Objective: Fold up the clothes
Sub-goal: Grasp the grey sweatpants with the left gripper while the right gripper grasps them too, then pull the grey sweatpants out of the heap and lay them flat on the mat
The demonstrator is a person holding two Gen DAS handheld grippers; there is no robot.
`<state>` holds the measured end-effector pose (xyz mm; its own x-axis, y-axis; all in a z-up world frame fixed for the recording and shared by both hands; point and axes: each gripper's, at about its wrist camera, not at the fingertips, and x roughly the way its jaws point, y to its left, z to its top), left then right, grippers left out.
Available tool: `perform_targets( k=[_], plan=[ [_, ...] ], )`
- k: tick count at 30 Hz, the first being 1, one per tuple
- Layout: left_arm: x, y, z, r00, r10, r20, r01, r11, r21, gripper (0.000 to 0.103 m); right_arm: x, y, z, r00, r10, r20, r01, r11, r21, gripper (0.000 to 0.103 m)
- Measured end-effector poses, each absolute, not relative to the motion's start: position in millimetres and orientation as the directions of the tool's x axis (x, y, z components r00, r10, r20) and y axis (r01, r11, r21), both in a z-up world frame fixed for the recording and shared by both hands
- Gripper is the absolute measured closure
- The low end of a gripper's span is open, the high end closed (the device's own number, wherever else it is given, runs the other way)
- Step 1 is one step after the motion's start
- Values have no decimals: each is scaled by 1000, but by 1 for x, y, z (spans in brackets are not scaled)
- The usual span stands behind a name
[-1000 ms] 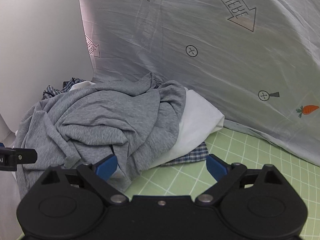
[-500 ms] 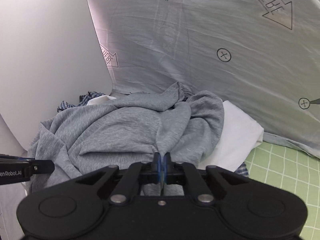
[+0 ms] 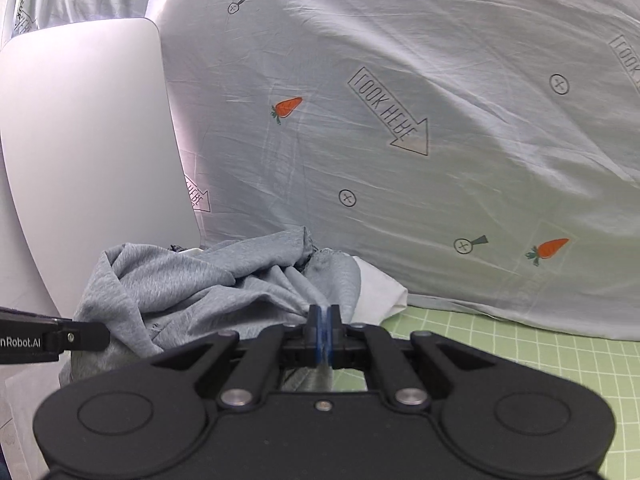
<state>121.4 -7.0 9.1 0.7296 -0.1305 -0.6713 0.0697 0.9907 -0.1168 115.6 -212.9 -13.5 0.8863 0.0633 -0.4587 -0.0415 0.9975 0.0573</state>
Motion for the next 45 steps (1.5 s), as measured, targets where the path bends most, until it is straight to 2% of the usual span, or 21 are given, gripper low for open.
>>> perform_targets(
  k=[8,15,28,36,42,45],
  plan=[
    [47,-71,-16,624,-223,-749,84,972,-219,95,31,-271,-30,847,-8,-532,48,997,60,101],
    [-4,-129,-29,568,-256,-782,110,965,-236,95,-32,-325,-44,815,-55,-577,111,992,63,101],
    [-83,-243,-41,500,-348,-793,243,935,-257,94,-122,-422,-50,793,-162,-587,238,970,53,101],
    [-104,-308,-51,399,-455,-796,390,870,-302,94,-180,-479,-44,735,-340,-587,420,907,0,101],
    [-110,-313,-54,357,-469,-808,457,842,-287,85,-198,-489,-52,668,-412,-619,512,859,-19,99],
    [-106,-294,-50,384,-460,-801,446,852,-275,73,-192,-481,-57,660,-410,-630,513,858,-22,86]
  ],
)
